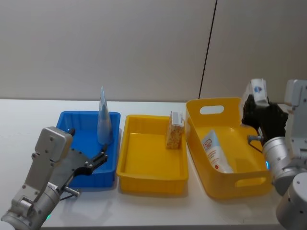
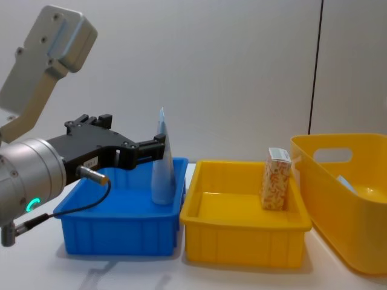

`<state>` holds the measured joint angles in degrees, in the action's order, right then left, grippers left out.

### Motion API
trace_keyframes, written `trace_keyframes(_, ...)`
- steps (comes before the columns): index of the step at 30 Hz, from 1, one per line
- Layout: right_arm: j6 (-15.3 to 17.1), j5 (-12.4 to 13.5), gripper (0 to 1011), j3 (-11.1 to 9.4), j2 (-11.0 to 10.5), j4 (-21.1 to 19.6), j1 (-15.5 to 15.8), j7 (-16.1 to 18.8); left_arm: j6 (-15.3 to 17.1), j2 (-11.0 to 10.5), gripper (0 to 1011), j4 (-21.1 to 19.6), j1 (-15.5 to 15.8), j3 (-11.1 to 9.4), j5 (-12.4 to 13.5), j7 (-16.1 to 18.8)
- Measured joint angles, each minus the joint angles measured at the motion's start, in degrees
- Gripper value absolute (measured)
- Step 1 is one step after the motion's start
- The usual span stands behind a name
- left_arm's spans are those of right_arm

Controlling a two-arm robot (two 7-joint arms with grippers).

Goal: Bimanual collaborative sorting of washing and personal care products

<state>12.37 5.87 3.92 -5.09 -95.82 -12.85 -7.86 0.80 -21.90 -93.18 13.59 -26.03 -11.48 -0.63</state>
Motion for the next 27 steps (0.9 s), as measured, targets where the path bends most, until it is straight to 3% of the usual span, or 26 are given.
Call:
trace_keyframes(13, 6.33, -1.10, 318, 0.02, -0.50, 4.57, -0.01, 0.40, 0.00, 0.00, 1001, 0.00, 0.00, 0.00, 0.00, 0.00)
trace_keyframes(27, 7.57, -3.01, 317, 0.54, 0.14, 10.70, -1.51, -0.89, 0.00, 0.00, 1001, 0.00, 0.00, 0.00, 0.00, 0.00)
